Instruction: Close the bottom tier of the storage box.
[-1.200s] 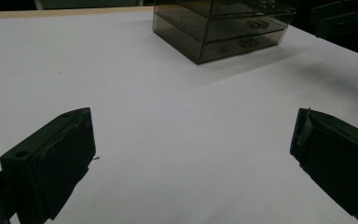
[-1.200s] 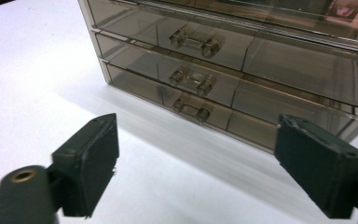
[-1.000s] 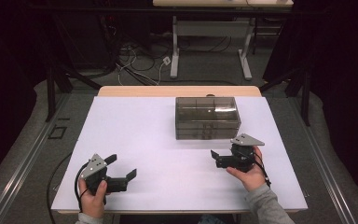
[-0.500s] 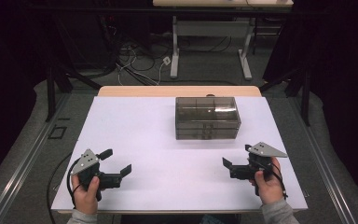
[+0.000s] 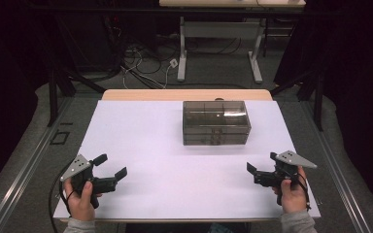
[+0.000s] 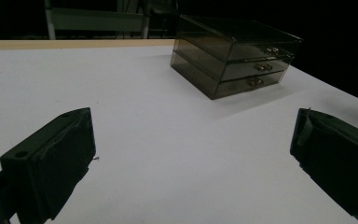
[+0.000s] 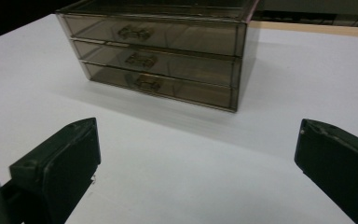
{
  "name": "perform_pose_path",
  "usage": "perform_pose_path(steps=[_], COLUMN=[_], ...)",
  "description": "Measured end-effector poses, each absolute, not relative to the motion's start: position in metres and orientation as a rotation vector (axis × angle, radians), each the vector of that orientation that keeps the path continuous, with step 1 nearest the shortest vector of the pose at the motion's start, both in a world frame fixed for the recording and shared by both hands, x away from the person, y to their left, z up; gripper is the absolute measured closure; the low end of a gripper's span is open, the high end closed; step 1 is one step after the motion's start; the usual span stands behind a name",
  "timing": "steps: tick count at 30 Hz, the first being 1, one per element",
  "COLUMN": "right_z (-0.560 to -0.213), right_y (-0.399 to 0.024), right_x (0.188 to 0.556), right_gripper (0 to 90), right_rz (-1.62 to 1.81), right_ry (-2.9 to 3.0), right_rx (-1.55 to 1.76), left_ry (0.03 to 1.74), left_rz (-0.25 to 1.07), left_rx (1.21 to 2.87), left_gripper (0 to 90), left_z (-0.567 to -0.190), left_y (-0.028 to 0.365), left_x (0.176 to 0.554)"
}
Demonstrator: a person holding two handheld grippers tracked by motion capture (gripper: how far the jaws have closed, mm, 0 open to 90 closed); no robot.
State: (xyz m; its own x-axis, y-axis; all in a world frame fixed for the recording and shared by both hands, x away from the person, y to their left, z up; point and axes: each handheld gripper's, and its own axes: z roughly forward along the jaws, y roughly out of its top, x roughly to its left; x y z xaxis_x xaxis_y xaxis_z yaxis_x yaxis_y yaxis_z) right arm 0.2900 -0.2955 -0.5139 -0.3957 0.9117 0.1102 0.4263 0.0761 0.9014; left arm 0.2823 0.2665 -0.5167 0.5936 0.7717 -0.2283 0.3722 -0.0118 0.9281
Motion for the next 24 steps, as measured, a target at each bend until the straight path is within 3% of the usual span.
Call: perform_pose_path(steps=[24], right_z=[-0.537], right_y=[-0.324], right_x=[0.301], right_gripper=[2.4], right_rz=[1.207], right_ry=[1.815], right_rx=[1.434], left_ry=[1.061], left_rz=[0.431], left_rx=[1.61], left_gripper=[0.4], left_z=[-0.531], left_y=[0.281], left_x=[0.288])
